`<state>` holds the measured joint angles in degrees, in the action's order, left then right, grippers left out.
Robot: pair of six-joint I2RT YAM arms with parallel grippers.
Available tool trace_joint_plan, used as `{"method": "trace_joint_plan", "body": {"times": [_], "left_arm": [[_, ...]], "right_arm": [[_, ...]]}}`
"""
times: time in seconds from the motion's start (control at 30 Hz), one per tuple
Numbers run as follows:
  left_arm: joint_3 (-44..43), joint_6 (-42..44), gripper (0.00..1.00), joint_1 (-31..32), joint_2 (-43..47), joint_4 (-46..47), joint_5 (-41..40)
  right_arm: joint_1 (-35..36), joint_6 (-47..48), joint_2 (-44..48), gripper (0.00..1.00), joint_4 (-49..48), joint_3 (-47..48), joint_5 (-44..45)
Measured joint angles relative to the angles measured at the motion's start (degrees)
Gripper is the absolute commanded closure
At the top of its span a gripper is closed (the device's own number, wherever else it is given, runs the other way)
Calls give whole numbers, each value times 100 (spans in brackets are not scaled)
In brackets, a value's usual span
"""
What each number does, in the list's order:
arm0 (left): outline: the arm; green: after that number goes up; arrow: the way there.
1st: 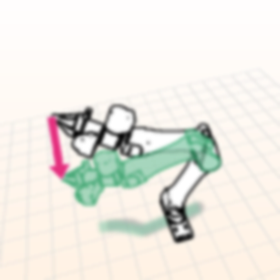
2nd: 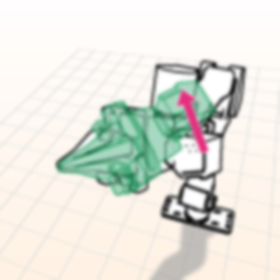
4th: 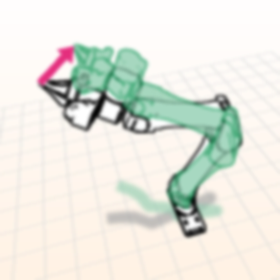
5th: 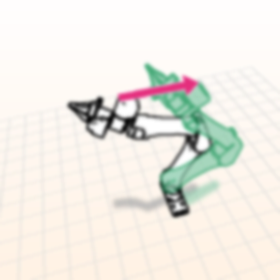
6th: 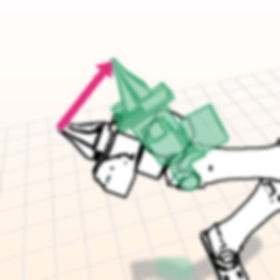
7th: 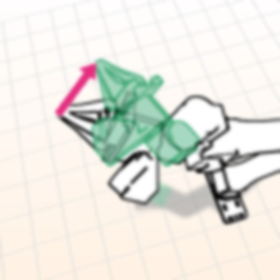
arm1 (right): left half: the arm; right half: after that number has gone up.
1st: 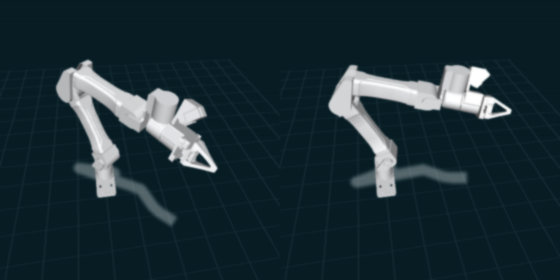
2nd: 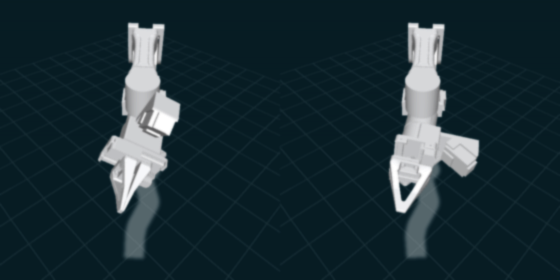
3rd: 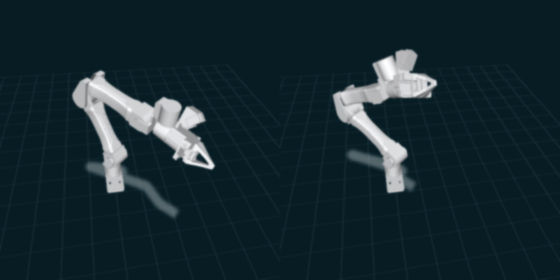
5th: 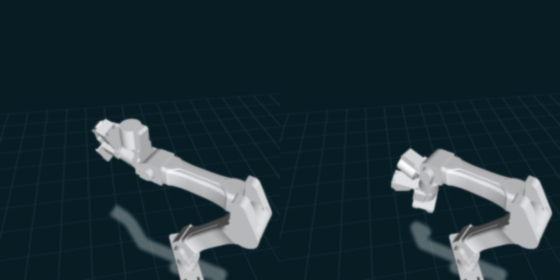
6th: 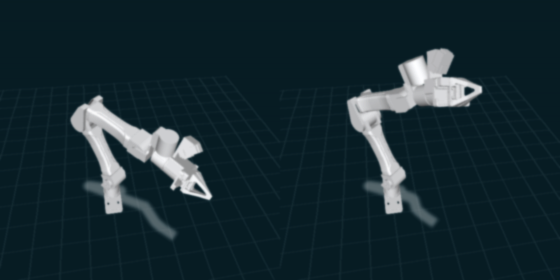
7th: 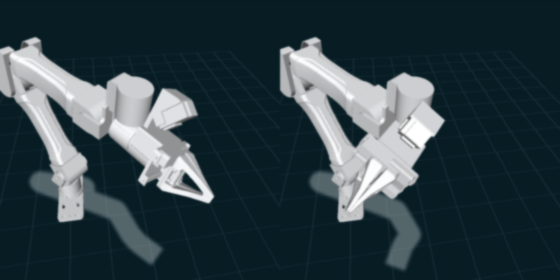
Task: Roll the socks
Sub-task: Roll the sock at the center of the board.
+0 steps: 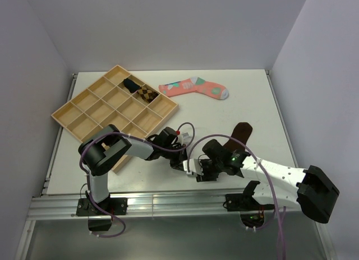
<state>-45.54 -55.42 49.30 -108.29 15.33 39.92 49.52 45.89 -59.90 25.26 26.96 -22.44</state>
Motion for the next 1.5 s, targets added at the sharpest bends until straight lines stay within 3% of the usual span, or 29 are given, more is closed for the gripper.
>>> {"method": "trace_joint_plan", "body": {"times": [0.13,0.23,0.27,0.37,0.53,0.67,1.03,1.2,1.33,1.5], "left_arm": [[-9,0,100,0,0,-20,0],[-11,-2,100,-11,-11,-22,37],[-11,-13,100,-20,-22,-15,66],[35,-127,100,-44,-35,79,125],[313,-503,92,-87,-28,551,184],[748,-984,89,-83,127,1169,-42],[1504,-1668,89,415,964,1720,-1880],[1906,-1923,82,763,1246,2144,-2835],[2127,-1794,72,1128,1694,2129,-3783],[2234,-1137,69,1552,2396,1941,-4767]], "right_arm": [[61,-24,-267,51,-249,-4,162],[74,-52,-446,63,-437,-7,249],[74,-66,-496,72,-522,-7,286],[74,-136,-592,80,-645,-7,326],[-59,-164,-656,83,-673,17,168],[-533,-76,-1104,84,-286,404,-452],[-1679,560,-3707,84,1963,2520,-2142],[-1834,678,-4612,85,2861,3281,-2422],[-1923,675,-5237,85,3475,3816,-2540],[-2033,603,-5722,85,3963,4221,-2583]]}}
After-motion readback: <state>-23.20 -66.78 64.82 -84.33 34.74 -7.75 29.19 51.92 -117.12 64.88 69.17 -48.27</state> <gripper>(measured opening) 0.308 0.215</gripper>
